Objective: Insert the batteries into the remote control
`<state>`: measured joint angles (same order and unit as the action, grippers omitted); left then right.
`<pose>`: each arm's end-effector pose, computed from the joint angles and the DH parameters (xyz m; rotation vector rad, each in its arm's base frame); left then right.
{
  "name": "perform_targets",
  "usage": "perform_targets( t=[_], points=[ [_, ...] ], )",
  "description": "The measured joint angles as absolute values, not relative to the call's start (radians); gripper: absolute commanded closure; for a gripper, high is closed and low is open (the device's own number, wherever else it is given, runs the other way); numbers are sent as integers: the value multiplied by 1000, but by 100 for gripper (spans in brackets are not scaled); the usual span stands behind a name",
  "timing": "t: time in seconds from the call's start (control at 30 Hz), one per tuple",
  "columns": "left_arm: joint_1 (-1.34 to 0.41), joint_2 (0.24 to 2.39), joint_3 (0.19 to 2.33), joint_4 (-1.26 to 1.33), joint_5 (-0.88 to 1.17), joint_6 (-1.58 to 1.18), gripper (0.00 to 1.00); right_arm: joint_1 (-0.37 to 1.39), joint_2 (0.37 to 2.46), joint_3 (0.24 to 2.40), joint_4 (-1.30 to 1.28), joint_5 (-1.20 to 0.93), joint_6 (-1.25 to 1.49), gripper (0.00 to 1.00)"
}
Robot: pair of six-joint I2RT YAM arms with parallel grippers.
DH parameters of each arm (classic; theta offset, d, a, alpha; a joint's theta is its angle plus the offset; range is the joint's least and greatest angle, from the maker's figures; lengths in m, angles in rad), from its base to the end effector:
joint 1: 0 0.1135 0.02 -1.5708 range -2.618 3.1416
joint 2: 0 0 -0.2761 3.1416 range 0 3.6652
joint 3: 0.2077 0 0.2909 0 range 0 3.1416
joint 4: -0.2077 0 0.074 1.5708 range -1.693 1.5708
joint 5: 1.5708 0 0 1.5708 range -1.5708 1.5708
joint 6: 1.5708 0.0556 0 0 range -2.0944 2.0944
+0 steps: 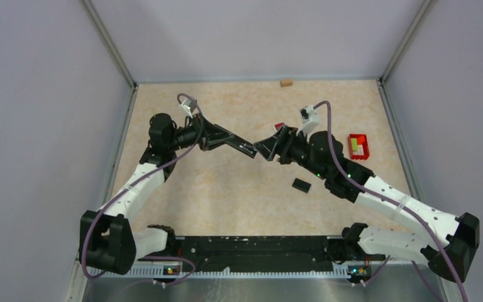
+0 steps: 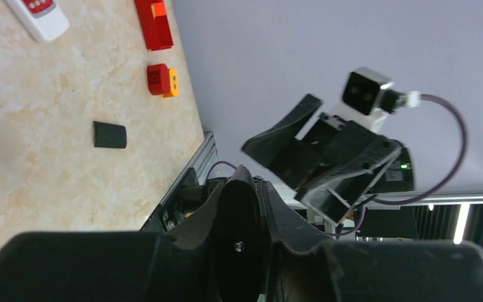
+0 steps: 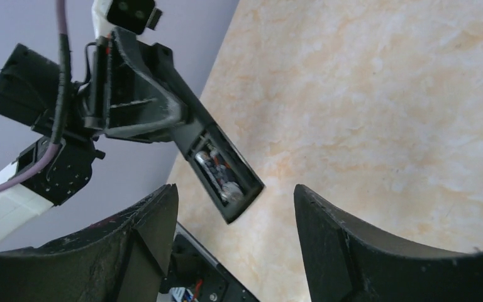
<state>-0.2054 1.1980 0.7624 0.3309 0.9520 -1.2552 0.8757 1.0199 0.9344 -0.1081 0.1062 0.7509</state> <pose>0.2928 -0.1073 0.2938 -0.1820 2.0102 -1.8028 0.1910 0.2198 0.3593 -0.0354 1.8945 1.0628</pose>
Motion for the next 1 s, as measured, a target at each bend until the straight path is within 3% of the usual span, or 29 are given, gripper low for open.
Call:
perform_targets(
  t=[0.17,0.43,0.83,1.0],
  points=[
    [-205,1178,759,411,950,-1342,100,876,948,758,60,149,896,30],
    [-205,1184,713,560,953,-1521,100,876,915,674,305,155,1024,31],
    [-205,1185,704,662,951,-1655,100,876,915,639,435,139,1111,57],
    [-205,1185,694,700,951,-1691,100,876,929,639,470,116,1120,62]
  ],
)
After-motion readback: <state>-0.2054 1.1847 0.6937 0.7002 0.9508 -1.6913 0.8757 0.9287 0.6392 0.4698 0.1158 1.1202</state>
